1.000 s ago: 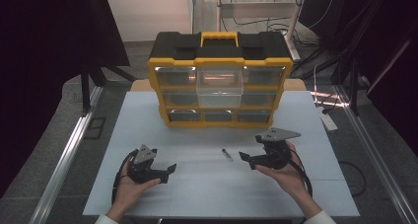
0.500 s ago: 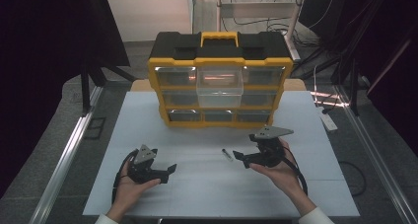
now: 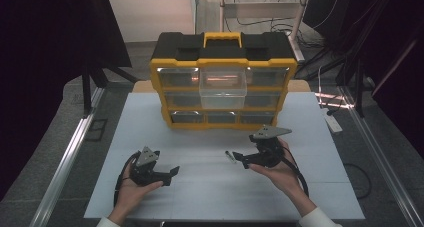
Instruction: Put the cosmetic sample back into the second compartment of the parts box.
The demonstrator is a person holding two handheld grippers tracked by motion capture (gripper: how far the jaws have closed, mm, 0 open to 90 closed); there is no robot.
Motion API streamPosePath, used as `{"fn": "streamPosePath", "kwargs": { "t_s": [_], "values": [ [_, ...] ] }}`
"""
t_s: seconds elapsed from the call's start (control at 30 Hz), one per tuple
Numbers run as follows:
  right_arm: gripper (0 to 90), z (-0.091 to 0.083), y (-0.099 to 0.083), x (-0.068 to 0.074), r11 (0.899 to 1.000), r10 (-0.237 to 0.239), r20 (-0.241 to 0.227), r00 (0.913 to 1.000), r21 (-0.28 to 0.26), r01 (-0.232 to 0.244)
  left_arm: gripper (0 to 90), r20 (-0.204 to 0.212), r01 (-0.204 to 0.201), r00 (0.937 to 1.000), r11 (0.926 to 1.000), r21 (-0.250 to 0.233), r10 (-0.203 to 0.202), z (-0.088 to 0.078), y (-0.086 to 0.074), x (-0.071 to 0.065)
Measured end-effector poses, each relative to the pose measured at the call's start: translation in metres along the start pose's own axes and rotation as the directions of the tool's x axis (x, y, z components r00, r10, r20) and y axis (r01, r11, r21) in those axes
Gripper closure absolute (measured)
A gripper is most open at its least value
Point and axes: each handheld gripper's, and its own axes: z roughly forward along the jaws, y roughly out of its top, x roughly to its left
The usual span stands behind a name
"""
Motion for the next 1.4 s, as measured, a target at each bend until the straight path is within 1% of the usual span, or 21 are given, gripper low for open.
{"fn": "streamPosePath", "kwargs": {
  "t_s": [0.33, 0.53, 0.67, 0.77, 0.8, 0.97, 1.1, 1.13, 1.27, 1.33, 1.4],
  "values": [
    [14.3, 0.009, 0.003, 0.0, 1.0, 0.005, -0.002, 1.0, 0.025, -0.005, 7.3, 0.0, 0.0, 1.0, 1.0, -0.003, 0.0, 0.0, 0.0, -0.001],
    [14.3, 0.017, 0.004, 0.0, 0.999, 0.009, -0.005, 1.0, 0.053, -0.008, 7.3, -0.001, 0.0, 1.0, 1.0, -0.004, 0.0, -0.001, 0.0, -0.001],
    [14.3, 0.023, 0.005, 0.0, 0.997, 0.007, 0.006, 1.0, 0.077, -0.007, 7.3, -0.001, -0.001, 1.0, 1.0, -0.004, 0.001, -0.001, 0.0, -0.001],
    [14.5, 0.027, 0.005, 0.0, 0.996, 0.005, 0.007, 1.0, 0.089, -0.006, 7.3, 0.0, 0.0, 1.0, 1.0, -0.003, 0.0, -0.001, 0.0, -0.001],
    [14.5, 0.028, 0.005, 0.0, 0.995, 0.006, 0.012, 0.9999, 0.099, -0.007, 7.3, 0.0, -0.001, 1.0, 1.0, -0.003, 0.001, -0.001, 0.0, -0.001],
    [14.9, 0.036, 0.005, 0.0, 0.992, 0.002, 0.012, 0.9999, 0.13, -0.004, 7.3, -0.001, -0.001, 1.0, 1.0, -0.003, 0.001, -0.001, 0.0, -0.001],
    [15.1, 0.043, 0.005, 0.0, 0.986, 0.007, 0.021, 0.9998, 0.167, -0.01, 7.3, -0.001, -0.001, 1.0, 1.0, -0.003, 0.001, -0.001, 0.0, -0.001],
    [15.1, 0.044, 0.005, -0.001, 0.985, -0.003, 0.025, 0.9997, 0.172, -0.002, 7.3, -0.001, 0.0, 1.0, 1.0, -0.004, 0.0, -0.001, 0.0, -0.001],
    [15.3, 0.051, 0.004, -0.001, 0.98, 0.006, 0.023, 0.9997, 0.197, -0.01, 7.3, -0.002, 0.0, 1.0, 1.0, -0.004, 0.0, -0.001, 0.0, -0.001],
    [15.4, 0.052, 0.004, -0.002, 0.98, 0.0, 0.024, 0.9997, 0.201, -0.005, 7.3, -0.002, -0.001, 1.0, 1.0, -0.004, 0.001, -0.001, 0.0, -0.001],
    [15.7, 0.056, 0.004, -0.002, 0.977, -0.004, 0.028, 0.9996, 0.215, -0.003, 7.3, -0.002, -0.001, 1.0, 1.0, -0.004, 0.001, -0.001, 0.0, -0.001]
  ]
}}
